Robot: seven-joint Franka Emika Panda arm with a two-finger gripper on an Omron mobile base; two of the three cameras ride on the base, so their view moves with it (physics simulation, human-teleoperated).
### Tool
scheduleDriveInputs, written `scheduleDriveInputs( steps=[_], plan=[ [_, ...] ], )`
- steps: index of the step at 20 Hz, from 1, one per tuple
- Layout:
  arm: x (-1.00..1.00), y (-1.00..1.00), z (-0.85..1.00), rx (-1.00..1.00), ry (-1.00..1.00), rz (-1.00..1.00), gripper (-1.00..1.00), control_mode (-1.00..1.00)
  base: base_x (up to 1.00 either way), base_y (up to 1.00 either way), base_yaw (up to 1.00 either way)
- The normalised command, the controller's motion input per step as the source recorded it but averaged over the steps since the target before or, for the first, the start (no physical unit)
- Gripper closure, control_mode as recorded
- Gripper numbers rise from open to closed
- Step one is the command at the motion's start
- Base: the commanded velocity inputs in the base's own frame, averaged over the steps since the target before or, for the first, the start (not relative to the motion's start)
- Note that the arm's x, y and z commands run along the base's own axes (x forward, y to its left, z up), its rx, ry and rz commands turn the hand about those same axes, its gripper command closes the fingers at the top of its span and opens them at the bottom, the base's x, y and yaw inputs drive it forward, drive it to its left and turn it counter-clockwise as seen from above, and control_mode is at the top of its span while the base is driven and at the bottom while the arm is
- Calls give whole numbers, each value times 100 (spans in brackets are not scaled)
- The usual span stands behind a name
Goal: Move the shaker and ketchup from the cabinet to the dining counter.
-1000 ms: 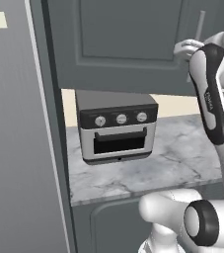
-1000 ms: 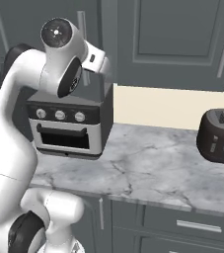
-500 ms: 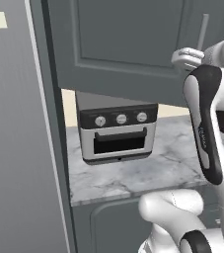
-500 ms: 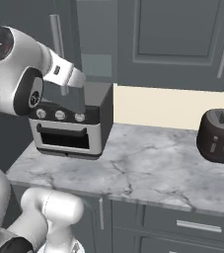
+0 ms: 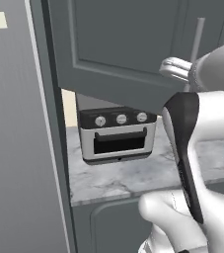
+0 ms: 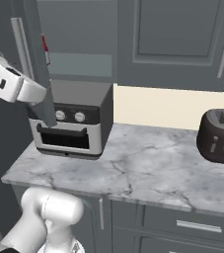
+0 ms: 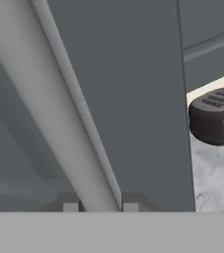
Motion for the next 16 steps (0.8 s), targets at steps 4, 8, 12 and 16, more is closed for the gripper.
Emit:
scheduleDriveInputs(
  steps=[4,8,12,16],
  plan=[
    [-58,34,-3,2,0,-4,100,-100,0,0,0],
    [-41,8,-1,10,0,-1,-100,-100,0,0,0],
    [-65,-19,0,13,0,-6,-100,-100,0,0,0],
    [-61,-24,4,17,0,-3,-100,-100,0,0,0]
  ],
)
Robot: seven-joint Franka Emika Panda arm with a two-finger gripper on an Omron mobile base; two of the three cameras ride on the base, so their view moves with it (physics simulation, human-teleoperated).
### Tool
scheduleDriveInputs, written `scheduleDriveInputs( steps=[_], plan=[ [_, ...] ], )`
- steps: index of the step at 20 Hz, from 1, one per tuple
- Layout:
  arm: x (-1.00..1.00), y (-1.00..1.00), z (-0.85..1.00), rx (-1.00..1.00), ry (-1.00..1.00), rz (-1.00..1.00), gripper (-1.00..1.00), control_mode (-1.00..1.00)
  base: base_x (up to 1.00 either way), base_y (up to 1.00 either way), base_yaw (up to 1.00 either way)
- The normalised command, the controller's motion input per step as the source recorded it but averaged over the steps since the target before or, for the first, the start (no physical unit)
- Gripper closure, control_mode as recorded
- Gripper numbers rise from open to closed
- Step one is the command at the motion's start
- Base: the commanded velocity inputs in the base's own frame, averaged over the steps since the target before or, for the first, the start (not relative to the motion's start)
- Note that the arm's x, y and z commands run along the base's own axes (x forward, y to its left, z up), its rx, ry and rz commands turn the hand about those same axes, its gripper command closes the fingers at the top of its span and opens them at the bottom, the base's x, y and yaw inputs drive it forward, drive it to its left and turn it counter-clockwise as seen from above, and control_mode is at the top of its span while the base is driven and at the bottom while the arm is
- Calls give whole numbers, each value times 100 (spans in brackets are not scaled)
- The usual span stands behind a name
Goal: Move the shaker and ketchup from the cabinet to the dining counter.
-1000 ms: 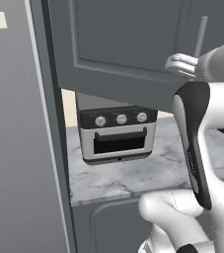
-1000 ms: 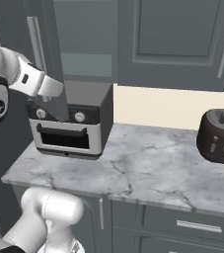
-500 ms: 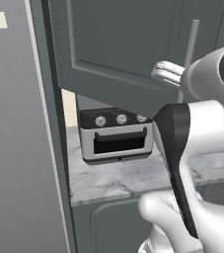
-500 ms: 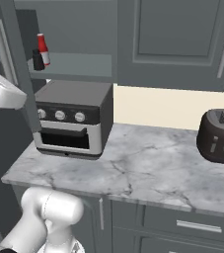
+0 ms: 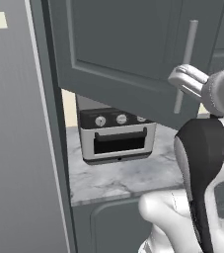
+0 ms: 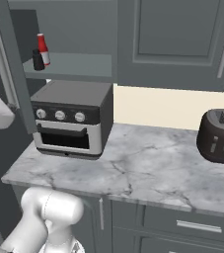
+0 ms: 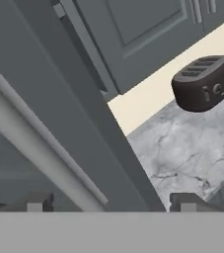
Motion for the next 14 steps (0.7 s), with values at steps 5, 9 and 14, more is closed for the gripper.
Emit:
scheduleDriveInputs(
  steps=[5,9,14],
  plan=[
    [-33,-38,13,32,0,0,-100,-100,0,0,0],
    [-2,-46,9,44,2,0,-100,-100,0,0,0],
    [28,-40,6,40,10,1,-100,-100,0,0,0]
  ],
)
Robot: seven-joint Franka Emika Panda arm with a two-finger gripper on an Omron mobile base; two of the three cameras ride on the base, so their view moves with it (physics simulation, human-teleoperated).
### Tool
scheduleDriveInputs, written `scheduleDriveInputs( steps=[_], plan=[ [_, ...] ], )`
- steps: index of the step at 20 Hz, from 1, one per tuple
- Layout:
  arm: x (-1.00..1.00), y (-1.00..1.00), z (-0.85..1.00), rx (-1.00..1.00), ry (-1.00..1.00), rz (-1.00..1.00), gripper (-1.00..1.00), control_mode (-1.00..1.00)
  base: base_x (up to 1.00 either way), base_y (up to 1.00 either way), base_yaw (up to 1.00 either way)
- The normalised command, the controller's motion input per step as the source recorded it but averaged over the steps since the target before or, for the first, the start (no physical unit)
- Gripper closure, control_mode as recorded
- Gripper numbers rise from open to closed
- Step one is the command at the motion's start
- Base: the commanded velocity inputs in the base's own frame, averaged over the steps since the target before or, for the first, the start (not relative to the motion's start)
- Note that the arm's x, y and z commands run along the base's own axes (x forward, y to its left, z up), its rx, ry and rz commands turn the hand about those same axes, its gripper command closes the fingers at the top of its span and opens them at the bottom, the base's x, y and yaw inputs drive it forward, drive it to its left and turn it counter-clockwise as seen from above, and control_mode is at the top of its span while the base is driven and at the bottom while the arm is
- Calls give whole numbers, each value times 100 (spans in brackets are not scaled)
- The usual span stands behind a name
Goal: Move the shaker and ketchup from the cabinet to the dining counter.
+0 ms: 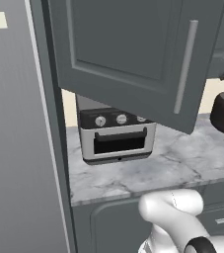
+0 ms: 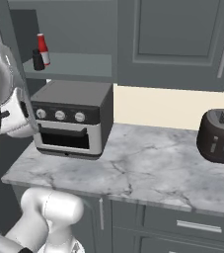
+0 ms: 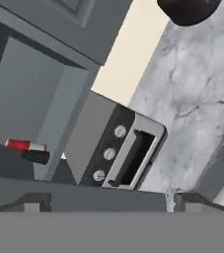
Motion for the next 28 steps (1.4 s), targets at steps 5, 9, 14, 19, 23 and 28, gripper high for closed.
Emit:
scheduleDriveInputs(
  steps=[5,9,14,19,23,28],
  plan=[
    [51,-15,0,49,9,6,-100,-100,0,0,0],
    [52,8,-13,58,5,15,-100,-100,0,0,0],
    [56,7,-15,43,3,28,-100,-100,0,0,0],
    [37,0,-3,11,-4,42,-100,-100,0,0,0],
    [27,1,0,0,-23,41,-100,-100,0,0,0],
    [30,4,0,0,-35,31,-100,-100,0,0,0]
  ],
)
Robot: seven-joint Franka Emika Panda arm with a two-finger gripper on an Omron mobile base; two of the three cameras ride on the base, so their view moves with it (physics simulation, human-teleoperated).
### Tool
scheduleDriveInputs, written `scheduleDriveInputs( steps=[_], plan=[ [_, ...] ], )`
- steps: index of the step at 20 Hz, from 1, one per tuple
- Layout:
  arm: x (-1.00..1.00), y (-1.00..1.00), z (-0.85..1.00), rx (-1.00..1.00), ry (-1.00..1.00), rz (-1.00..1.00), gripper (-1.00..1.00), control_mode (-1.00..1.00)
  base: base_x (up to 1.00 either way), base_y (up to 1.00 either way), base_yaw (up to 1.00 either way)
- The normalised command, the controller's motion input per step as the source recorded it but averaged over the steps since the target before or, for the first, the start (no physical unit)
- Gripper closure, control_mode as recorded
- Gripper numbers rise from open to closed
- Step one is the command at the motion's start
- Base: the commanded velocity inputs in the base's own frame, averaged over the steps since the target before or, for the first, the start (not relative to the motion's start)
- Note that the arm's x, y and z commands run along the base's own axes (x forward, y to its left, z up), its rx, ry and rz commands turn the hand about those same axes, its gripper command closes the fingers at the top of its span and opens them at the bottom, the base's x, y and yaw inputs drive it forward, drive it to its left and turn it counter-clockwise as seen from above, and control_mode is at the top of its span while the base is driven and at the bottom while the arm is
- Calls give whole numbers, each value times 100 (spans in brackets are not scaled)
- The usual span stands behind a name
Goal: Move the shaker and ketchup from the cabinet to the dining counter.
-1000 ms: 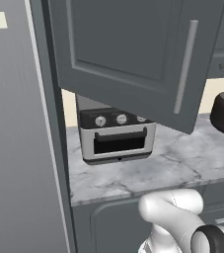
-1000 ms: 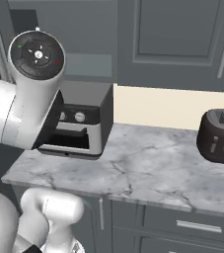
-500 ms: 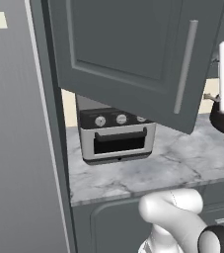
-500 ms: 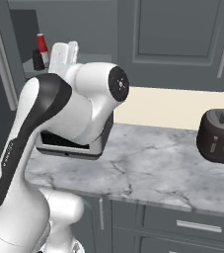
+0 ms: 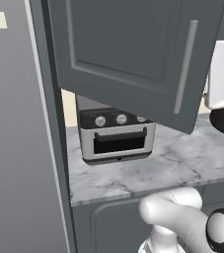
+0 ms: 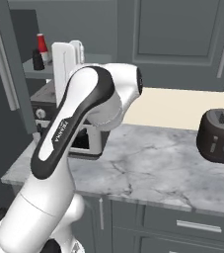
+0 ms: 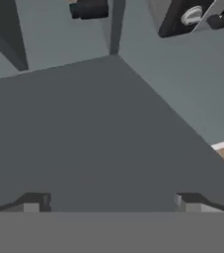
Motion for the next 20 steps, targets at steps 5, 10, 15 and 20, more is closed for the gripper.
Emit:
scheduleDriveInputs(
  steps=[5,10,15,20],
  plan=[
    [17,17,-2,0,-41,20,-100,-100,0,0,0],
    [-7,43,-2,0,-42,13,-100,-100,0,0,0],
    [-32,48,0,0,-16,11,-100,-100,0,0,0],
    [-61,55,0,0,-9,5,-100,-100,0,0,0]
  ],
)
